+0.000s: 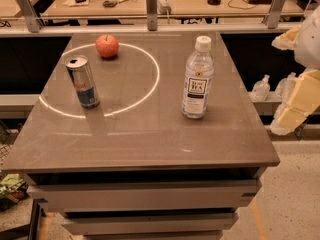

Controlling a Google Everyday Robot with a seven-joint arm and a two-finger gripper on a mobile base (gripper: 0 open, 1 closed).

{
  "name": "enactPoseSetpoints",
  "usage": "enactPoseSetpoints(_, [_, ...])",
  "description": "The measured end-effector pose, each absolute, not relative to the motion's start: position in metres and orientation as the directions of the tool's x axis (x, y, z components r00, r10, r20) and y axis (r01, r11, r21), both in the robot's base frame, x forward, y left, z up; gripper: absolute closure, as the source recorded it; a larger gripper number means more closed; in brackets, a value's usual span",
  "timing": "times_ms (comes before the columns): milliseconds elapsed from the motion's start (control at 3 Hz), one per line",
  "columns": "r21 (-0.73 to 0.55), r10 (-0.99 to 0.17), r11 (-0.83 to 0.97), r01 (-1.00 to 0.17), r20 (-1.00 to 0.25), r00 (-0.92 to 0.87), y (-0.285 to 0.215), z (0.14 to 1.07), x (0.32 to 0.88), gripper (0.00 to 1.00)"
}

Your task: Knock blue plastic bottle over

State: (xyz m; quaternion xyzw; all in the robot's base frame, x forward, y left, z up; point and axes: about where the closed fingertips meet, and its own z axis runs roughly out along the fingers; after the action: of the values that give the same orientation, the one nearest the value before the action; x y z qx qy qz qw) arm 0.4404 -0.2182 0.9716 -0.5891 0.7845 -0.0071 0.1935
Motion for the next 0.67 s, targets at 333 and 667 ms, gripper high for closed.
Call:
enactPoseSetpoints(333, [-0.206,-0.843,0.385,-0.9,-0.476,-0.251,-0.2455,0.9349,0.4522,0.0])
enactPoseSetpoints(667, [-0.215,-0.729,0.444,-0.87,-0.651,-0.212,-0.253,0.9274,0.4537,0.0])
